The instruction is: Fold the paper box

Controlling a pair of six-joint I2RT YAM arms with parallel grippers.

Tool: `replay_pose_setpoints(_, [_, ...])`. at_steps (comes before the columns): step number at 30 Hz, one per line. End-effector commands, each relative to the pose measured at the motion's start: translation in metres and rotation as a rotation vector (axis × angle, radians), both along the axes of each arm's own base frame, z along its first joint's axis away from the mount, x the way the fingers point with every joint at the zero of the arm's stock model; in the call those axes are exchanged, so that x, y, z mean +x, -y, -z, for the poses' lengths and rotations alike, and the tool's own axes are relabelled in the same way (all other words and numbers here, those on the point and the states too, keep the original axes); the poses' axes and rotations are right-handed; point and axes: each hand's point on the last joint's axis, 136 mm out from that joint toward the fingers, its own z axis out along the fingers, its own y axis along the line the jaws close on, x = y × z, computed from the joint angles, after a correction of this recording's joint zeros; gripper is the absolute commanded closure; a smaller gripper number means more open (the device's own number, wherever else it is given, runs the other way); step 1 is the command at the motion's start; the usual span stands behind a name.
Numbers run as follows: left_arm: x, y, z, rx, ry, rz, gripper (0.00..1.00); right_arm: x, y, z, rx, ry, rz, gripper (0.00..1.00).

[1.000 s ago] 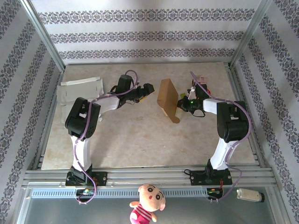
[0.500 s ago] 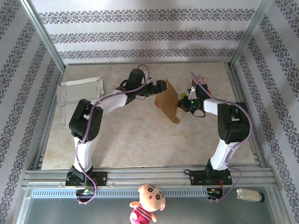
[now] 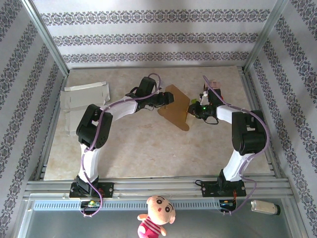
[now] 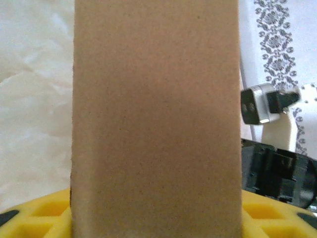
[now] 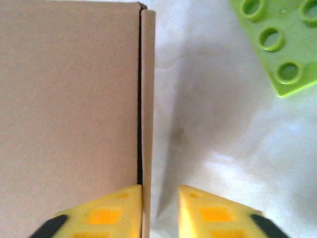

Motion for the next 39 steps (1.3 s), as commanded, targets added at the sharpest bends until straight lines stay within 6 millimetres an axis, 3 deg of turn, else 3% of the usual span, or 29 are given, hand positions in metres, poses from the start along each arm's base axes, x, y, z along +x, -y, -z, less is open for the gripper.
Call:
replay_pose_setpoints(1, [-0.003, -0.008, -0.007, 0.047, -0.021, -0.037, 0.54, 0.001, -0.003, -0.035, -0.003, 0.090, -0.007, 0.66])
replay_pose_setpoints(5, [-0.004, -0.018, -0.021, 0.006, -0.031, -0.097, 0.58, 0.003, -0.004, -0.087, -0.061, 0.287, -0.011, 0.48])
replay_pose_setpoints(8, [-0.002, -0.030, -0.036, -0.041, -0.020, -0.149, 0.58, -0.004, -0.016, -0.127, -0.228, 0.558, -0.069, 0.32])
replay_pose_setpoints(10, [0.000, -0.040, -0.044, -0.082, -0.019, -0.188, 0.57, -0.017, -0.039, -0.152, -0.370, 0.805, -0.169, 0.20])
replay_pose_setpoints(12, [0.003, -0.051, -0.051, -0.127, -0.022, -0.231, 0.57, -0.035, -0.066, -0.165, -0.497, 1.037, -0.295, 0.11])
replay_pose_setpoints(13, [0.005, -0.057, -0.055, -0.152, -0.022, -0.252, 0.57, -0.045, -0.080, -0.167, -0.566, 1.145, -0.357, 0.03])
replay_pose_setpoints(16, [0.010, -0.069, -0.061, -0.203, -0.028, -0.282, 0.57, -0.057, -0.113, -0.161, -0.757, 1.355, -0.513, 0.02])
replay_pose_setpoints(19, [0.012, -0.080, -0.060, -0.231, -0.045, -0.324, 0.57, -0.055, -0.137, -0.140, -0.978, 1.426, -0.654, 0.02])
replay_pose_setpoints(24, [0.011, -0.087, -0.059, -0.268, -0.075, -0.345, 0.58, -0.015, -0.140, -0.128, -1.202, 1.453, -0.549, 0.02])
replay_pose_setpoints(28, [0.012, -0.088, -0.061, -0.317, -0.093, -0.351, 0.58, 0.003, -0.151, -0.112, -1.317, 1.502, -0.588, 0.02])
replay_pose_setpoints(33, [0.014, -0.086, -0.065, -0.360, -0.106, -0.346, 0.58, 0.027, -0.147, -0.104, -1.476, 1.503, -0.530, 0.03])
replay_pose_setpoints(36, [0.015, -0.085, -0.067, -0.382, -0.112, -0.340, 0.58, 0.030, -0.146, -0.101, -1.501, 1.511, -0.521, 0.10])
replay_pose_setpoints(39, [0.016, -0.082, -0.070, -0.417, -0.117, -0.330, 0.58, 0.026, -0.147, -0.099, -1.481, 1.527, -0.536, 0.24])
